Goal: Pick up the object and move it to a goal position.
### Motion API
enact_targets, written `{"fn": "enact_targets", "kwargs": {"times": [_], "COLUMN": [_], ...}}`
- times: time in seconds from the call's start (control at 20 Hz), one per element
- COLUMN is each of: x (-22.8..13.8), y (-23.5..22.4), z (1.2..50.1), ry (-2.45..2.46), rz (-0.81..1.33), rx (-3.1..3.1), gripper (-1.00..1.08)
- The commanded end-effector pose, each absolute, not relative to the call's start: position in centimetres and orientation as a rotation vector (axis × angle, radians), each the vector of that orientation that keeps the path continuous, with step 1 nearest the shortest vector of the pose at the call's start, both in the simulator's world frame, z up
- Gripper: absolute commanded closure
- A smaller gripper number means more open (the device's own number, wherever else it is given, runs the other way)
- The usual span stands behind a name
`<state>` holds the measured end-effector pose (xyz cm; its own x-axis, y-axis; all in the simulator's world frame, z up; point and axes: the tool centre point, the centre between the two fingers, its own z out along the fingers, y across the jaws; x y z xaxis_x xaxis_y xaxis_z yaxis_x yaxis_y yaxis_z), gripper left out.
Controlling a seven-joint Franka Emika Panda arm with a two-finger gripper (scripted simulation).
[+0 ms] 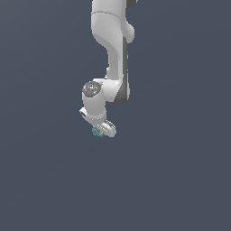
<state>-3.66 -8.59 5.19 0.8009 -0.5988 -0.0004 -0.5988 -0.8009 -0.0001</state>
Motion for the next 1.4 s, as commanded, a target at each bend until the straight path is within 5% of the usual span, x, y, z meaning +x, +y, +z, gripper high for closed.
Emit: {"fn": "enact_targets", "kwargs": {"times": [0.0, 1.35], "x": [-2.9, 9.3], "y": [-8.8, -12.9], "z": [6.0, 19.6], "ry": [0.992, 0.992], "rz": [-0.001, 0.000], "rx": [-2.981, -2.982], "gripper": [1.08, 1.08]}}
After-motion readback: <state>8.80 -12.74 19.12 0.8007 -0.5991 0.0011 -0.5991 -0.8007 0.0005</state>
